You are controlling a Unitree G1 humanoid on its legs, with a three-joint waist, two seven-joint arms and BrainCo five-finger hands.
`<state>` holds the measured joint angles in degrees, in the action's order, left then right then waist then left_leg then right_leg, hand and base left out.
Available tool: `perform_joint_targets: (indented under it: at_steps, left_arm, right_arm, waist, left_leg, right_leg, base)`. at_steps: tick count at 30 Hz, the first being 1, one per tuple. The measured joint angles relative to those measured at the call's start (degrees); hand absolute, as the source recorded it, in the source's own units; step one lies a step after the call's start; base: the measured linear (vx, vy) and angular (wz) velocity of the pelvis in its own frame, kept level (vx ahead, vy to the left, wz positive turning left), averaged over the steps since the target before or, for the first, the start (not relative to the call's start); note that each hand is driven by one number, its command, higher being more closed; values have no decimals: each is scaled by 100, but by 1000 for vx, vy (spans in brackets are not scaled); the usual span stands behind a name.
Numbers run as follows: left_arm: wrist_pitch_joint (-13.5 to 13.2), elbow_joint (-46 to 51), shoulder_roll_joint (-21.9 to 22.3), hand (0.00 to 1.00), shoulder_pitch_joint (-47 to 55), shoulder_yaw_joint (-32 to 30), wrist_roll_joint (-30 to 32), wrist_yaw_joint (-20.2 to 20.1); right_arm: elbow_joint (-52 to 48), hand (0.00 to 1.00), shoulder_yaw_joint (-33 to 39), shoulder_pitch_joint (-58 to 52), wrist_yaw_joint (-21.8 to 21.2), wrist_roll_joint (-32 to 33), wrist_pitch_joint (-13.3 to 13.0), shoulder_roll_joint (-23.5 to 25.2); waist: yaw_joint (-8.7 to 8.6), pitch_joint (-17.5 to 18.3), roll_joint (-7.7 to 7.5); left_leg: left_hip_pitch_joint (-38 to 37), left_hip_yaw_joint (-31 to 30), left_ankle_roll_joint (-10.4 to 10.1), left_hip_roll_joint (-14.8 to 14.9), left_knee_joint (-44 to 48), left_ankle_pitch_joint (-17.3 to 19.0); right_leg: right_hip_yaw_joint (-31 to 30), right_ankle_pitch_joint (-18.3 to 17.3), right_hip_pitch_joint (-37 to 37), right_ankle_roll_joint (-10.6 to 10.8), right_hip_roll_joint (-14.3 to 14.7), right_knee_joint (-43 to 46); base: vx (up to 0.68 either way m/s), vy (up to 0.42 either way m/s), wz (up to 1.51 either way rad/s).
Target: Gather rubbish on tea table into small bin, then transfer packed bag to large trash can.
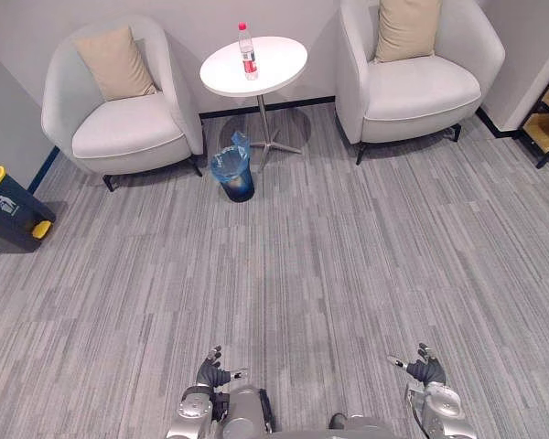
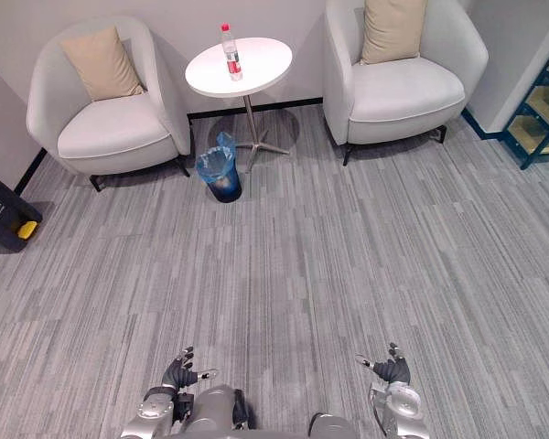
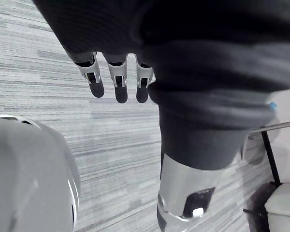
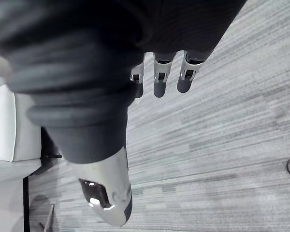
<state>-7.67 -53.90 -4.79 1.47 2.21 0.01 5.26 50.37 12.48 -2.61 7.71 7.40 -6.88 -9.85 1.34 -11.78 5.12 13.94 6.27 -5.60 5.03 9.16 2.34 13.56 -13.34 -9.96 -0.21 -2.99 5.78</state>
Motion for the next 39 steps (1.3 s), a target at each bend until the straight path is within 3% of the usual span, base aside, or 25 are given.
perform_joint_targets:
  at_steps: [1,2,3,5,6,7,9,10,12,16,17,18,19,20,22,23,25,26,27,30,32,35,37,38,39]
  left_arm:
    - [3,-16,-17,0,24,-2,-3,10]
    - [8,-23,-71,0,48,0,-11,18]
    - [8,-25,-79,0,45,3,-46,16]
    - [5,-48,-89,0,18,11,-97,16]
    - [8,-77,-106,0,6,71,-109,14]
    - [9,-80,-114,0,11,72,-111,14]
    - [43,-110,-257,0,25,199,-164,20]
    - [44,-110,-295,0,10,235,-164,22]
    - [41,-110,-388,0,-34,269,-166,37]
    - [33,-95,-382,0,-50,214,-169,112]
    - [30,-95,-385,0,-40,210,-170,118]
    - [25,-101,-411,0,-22,209,-168,118]
    - [28,-106,-421,0,-18,211,-171,119]
    - [34,-179,-310,0,-13,197,-175,119]
    - [32,-203,-276,0,-27,199,-170,113]
    - [24,-195,-233,0,-78,193,-170,115]
    - [16,-192,-181,0,-175,182,-170,114]
    - [8,-187,-113,0,-174,159,-171,116]
    - [8,-155,-40,0,-140,163,-169,111]
    - [12,-103,32,0,8,161,-171,107]
    - [11,-63,17,0,12,151,-171,111]
    - [23,-63,30,0,17,121,-170,105]
    - [24,-62,52,0,27,121,-170,102]
    - [24,-66,60,0,67,122,-170,104]
    - [25,-75,40,0,96,116,-170,107]
  right_arm:
    - [2,0,-13,-1,2,0,4,17]
    - [0,0,-118,27,7,-2,-1,67]
    - [3,0,-201,38,-7,-14,-7,67]
    - [21,0,-202,80,-7,-41,-6,73]
    - [58,0,-205,157,-15,-103,-3,75]
    - [59,0,-211,179,-16,-109,-3,85]
    - [61,0,-224,242,-21,-129,-3,212]
    - [65,0,-237,234,-23,-131,-3,225]
    - [66,0,-425,231,-24,-137,-5,193]
    - [124,0,-446,338,-24,-146,-7,173]
    - [127,0,-446,300,-22,-147,-5,163]
    - [130,0,-453,209,-23,-147,-4,153]
    - [150,0,-452,154,-21,-149,-4,148]
    - [250,0,-434,187,-16,-152,13,21]
    - [223,0,-399,270,-15,-151,3,-38]
    - [221,0,-392,275,-16,-152,-3,-83]
    - [229,0,-385,206,-15,-152,-2,-75]
    - [209,0,-449,97,-18,-146,-5,-56]
    - [204,0,-473,43,-17,-119,-16,-40]
    - [202,0,-403,-46,-10,-95,-24,42]
    - [197,0,-394,-58,-14,-75,-23,49]
    - [174,0,-293,-65,-11,-74,-17,111]
    - [146,0,-172,-64,-8,-75,-19,80]
    - [148,0,-179,-73,-5,-76,-18,18]
    - [171,0,-183,-58,-2,-76,-11,19]
  waist:
    - [18,6,-7]
    - [98,38,-137]
    - [105,79,-262]
    - [129,96,-415]
    - [131,97,-413]
    - [132,97,-413]
    - [118,91,-413]
    - [116,90,-411]
    - [56,89,-393]
    - [-74,13,-248]
    - [-85,2,-243]
    - [-95,28,-330]
    - [-121,56,-386]
    - [-67,67,-203]
    - [-97,71,-178]
    - [-221,91,-135]
    - [-263,77,-119]
    - [-257,54,-113]
    - [-200,19,-144]
    - [-134,-6,-84]
    - [-15,-9,-75]
    - [1,-79,-180]
    - [21,-70,-133]
    - [125,-45,21]
    - [156,-29,66]
  left_leg:
    - [-22,-29,88,-32,13,-245]
    - [19,-65,214,-225,227,-294]
    - [209,-90,474,-397,585,-114]
    - [308,50,676,-618,953,294]
    - [130,205,730,-705,918,466]
    - [70,231,746,-720,892,487]
    - [-562,350,912,-758,724,697]
    - [-756,348,931,-765,661,753]
    - [-1432,319,919,-737,279,840]
    - [-1944,279,840,-366,84,886]
    - [-2089,220,720,-230,77,957]
    - [-2235,165,499,-201,81,1088]
    - [-2321,122,355,-213,79,1176]
    - [-2355,37,237,21,86,1226]
    - [-2356,-81,24,88,126,1085]
    - [-2331,-221,-50,136,286,1033]
    - [-2006,-375,-252,272,1237,910]
    - [-1443,-462,-401,421,2641,475]
    - [-1040,-370,-375,637,3706,419]
    - [-337,176,101,930,4560,733]
    - [46,419,177,872,4074,780]
    - [186,572,147,313,1887,702]
    - [44,449,37,-21,279,207]
    - [-91,346,23,-18,-444,-189]
    - [-149,296,213,-25,-443,-610]
  right_leg:
    - [-72,-53,-39,45,-15,-2]
    - [-216,-159,-81,190,-177,-13]
    - [-272,-273,-75,290,-345,31]
    - [-471,-414,50,428,-610,444]
    - [-932,-443,473,490,-765,1404]
    - [-1016,-431,578,528,-791,1654]
    - [-1366,-346,1302,1150,-807,3744]
    - [-1317,-426,1431,1119,-818,4114]
    - [-690,-694,1937,600,-812,4496]
    - [-11,-683,2714,330,-573,3218]
    - [13,-298,2848,313,-477,2470]
    - [-34,642,2831,253,-407,1594]
    - [-86,1379,2766,131,-416,1441]
    - [-57,1295,2733,-108,-220,1562]
    - [-22,1006,2753,-165,-186,1716]
    - [128,830,2664,-217,-189,1780]
    - [310,689,2288,-263,-129,1584]
    - [434,679,1761,-277,-38,1187]
    - [478,656,1331,-316,49,883]
    - [475,573,644,-397,177,379]
    - [392,564,491,-364,169,210]
    - [370,449,281,-80,-73,195]
    - [322,325,154,108,-141,151]
    - [185,215,63,242,-27,112]
    - [75,153,-2,308,-12,94]
  base:
    - [332,279,-40]
    - [441,271,-30]
    - [461,248,-21]
    - [460,220,-15]
    - [430,218,-27]
    - [425,209,-40]
    - [441,126,-26]
    - [468,63,-10]
    - [460,19,0]
    - [398,-101,7]
    - [572,-268,23]
    - [524,-264,32]
    - [473,-226,10]
    - [370,-195,-5]
    - [353,-222,6]
    - [424,-273,50]
    - [349,-231,53]
    - [253,-159,32]
    - [240,-137,22]
    - [217,-83,-1]
    - [256,4,-19]
    - [301,101,-5]
    - [401,195,-12]
    - [239,148,-36]
    - [333,191,-48]
